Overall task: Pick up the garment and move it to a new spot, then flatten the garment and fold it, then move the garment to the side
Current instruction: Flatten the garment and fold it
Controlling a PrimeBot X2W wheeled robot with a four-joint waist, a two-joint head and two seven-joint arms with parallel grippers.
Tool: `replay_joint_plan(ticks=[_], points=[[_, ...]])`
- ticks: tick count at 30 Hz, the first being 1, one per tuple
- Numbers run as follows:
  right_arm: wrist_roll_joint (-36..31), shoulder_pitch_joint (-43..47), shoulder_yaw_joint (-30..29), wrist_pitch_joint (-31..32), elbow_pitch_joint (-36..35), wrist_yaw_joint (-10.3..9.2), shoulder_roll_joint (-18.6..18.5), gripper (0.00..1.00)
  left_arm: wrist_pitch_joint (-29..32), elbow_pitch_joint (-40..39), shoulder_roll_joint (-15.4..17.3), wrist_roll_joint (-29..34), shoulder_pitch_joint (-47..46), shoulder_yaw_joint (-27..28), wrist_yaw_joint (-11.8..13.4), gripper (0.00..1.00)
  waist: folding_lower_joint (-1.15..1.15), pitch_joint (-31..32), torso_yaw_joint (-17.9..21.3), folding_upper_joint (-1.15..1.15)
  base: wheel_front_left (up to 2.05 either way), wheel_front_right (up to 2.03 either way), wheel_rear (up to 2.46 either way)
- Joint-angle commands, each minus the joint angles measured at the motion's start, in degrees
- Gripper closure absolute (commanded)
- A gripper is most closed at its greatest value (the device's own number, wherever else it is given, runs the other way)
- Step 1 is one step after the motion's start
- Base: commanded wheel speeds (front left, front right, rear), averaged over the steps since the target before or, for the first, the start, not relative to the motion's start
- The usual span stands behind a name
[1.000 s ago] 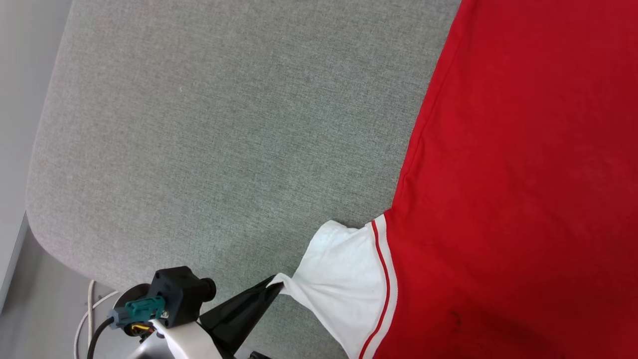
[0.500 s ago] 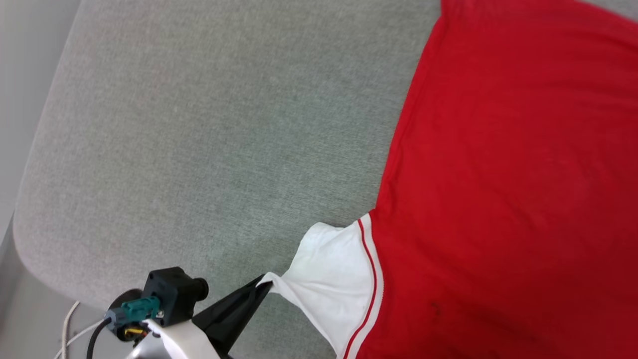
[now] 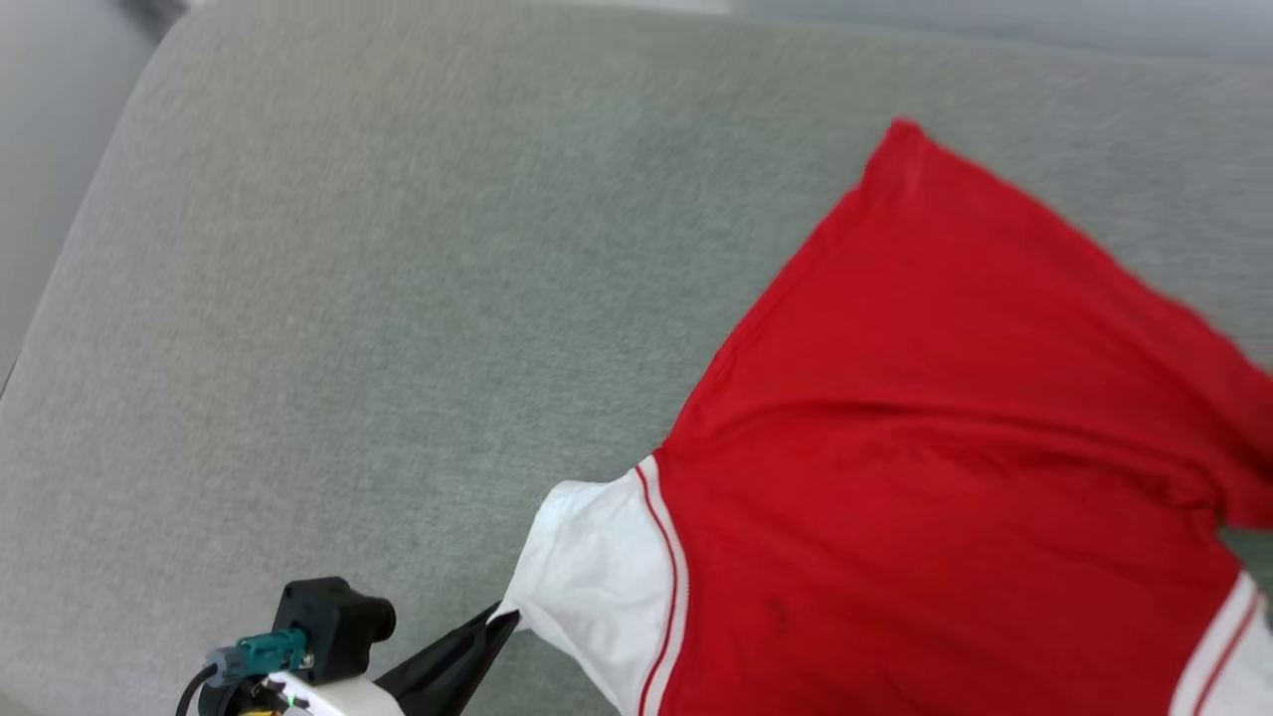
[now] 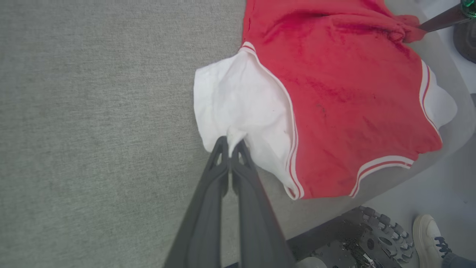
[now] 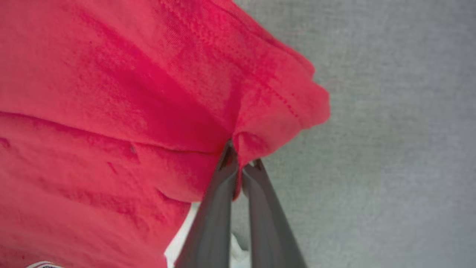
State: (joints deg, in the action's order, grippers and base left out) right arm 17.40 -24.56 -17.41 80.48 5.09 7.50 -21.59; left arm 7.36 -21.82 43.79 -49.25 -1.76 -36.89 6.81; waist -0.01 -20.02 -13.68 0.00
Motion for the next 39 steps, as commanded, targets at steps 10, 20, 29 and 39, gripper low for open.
replay_joint_plan(ticks=[10,20,29,39], points=[[8.7,16.8,0.2,-3.5,-6.5,-0.02,-0.2,1.00,-1.7,1.8,-0.4,-0.3,3.6,-0.4,1.8,1.00,0.01,9.2,7.0,0.00,0.00,0.00,0.00],[11.1,28.9,0.3,-4.9,-10.7,-0.02,1.7,1.00,-3.9,2.8,-1.7,-0.9,5.1,-0.1,2.6,1.00,0.01,12.9,8.9,0.00,0.00,0.00,0.00],[12.0,33.4,0.9,-6.9,-10.7,-0.02,2.9,1.00,-4.5,2.6,-2.0,-0.8,5.6,-0.4,3.0,1.00,0.01,13.8,9.2,0.00,0.00,0.00,0.00],[15.4,28.9,4.1,-8.9,-13.0,-0.02,-1.4,0.00,-4.3,1.3,-1.7,0.2,4.2,-0.5,3.2,1.00,0.01,11.8,8.3,0.00,0.00,0.00,0.00]])
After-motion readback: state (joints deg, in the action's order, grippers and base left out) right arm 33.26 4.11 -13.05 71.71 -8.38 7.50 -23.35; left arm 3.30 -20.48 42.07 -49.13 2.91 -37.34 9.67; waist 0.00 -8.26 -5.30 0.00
